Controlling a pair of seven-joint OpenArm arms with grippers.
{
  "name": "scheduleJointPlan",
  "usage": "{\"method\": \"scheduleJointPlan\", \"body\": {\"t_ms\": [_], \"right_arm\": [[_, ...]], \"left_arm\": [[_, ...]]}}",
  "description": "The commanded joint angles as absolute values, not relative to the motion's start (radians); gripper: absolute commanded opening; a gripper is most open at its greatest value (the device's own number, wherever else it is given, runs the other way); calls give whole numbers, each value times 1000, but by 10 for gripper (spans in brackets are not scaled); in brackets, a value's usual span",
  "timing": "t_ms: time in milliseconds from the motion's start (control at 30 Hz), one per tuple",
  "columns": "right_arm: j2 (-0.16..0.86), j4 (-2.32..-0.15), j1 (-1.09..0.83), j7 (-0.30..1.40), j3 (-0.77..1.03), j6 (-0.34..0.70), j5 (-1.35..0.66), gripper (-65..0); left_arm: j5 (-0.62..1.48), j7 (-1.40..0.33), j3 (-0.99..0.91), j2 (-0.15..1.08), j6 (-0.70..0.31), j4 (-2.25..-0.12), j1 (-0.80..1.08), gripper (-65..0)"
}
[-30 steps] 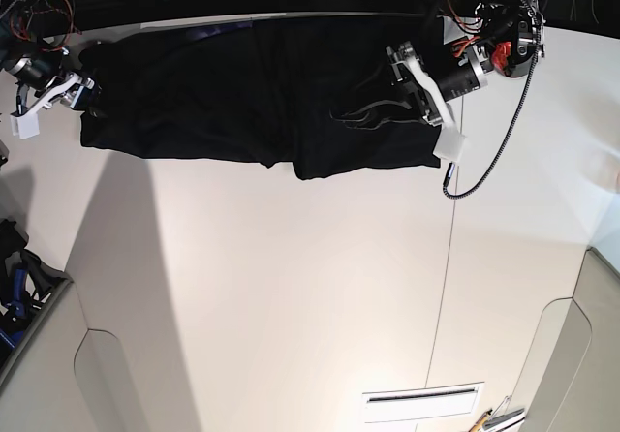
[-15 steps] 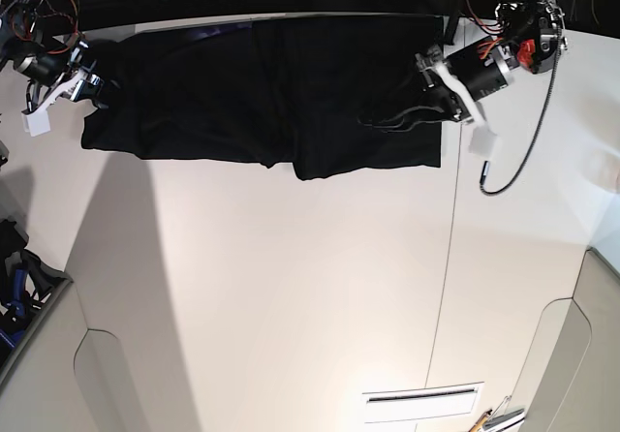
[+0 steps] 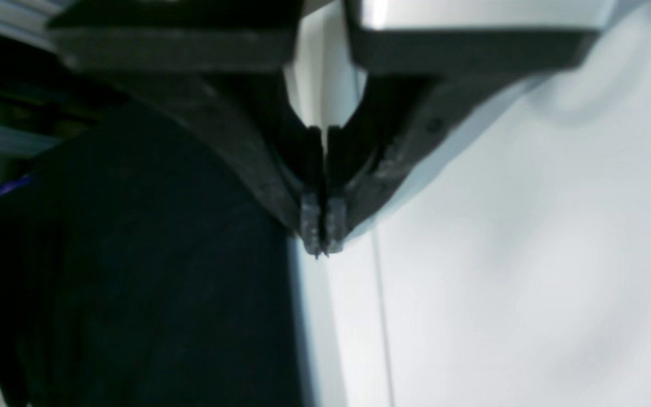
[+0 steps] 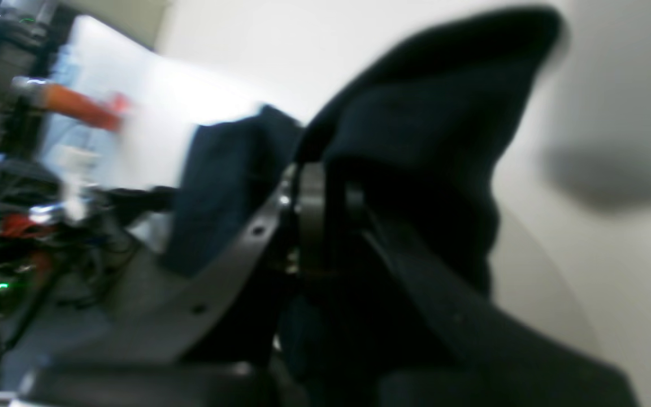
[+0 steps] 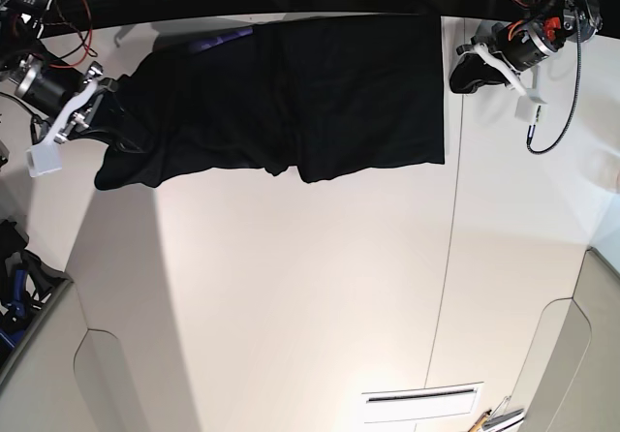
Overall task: Fold the T-shirt properly
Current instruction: 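Grasp the folded bundle with the right gripper and pull it inward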
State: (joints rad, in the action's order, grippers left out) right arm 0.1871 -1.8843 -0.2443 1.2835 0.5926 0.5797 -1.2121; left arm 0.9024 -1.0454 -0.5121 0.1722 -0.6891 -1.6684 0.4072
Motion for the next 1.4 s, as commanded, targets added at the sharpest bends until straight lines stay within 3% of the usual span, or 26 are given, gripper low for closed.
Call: {"method": "scheduleJointPlan", "body": {"t_ms": [0, 133, 267, 433, 600, 833, 1133, 1167, 1267, 1300, 1367], "right_arm": [[170, -1922, -250, 1269, 572, 584, -1254, -650], [81, -1953, -264, 1257, 417, 585, -1253, -650], [22, -1951, -258, 1137, 220, 585, -1103, -650], [16, -1915, -217, 984, -9, 583, -867, -650], [16, -1840, -151, 907, -164, 580, -761, -650], [15, -1689, -77, 871, -283, 580, -728, -650], [13, -1634, -58, 871, -299, 580, -750, -650], [13, -1634, -58, 871, -299, 580, -761, -628], [13, -1634, -58, 871, -299, 580, -823, -403], [13, -1634, -57, 871, -299, 580, -852, -361], [11, -1634, -56, 871, -299, 581, -907, -344]], "left_arm": [[915, -1036, -508, 185, -698, -1673, 407, -650], [915, -1036, -472, 185, -698, -1666, 405, -650], [915, -1036, -440, 185, -698, -1666, 405, -650], [916, -1036, -425, 183, -698, -1666, 405, -650], [915, -1036, -425, 183, -698, -1666, 405, -650], [915, -1036, -425, 183, -698, -1666, 405, -650], [916, -1036, -425, 183, -698, -1666, 405, -650], [915, -1036, -425, 183, -698, -1666, 405, -650], [916, -1036, -425, 183, -698, -1666, 405, -650], [916, -1036, -425, 183, -698, -1666, 405, -650], [916, -1036, -425, 183, -698, -1666, 405, -650]]}}
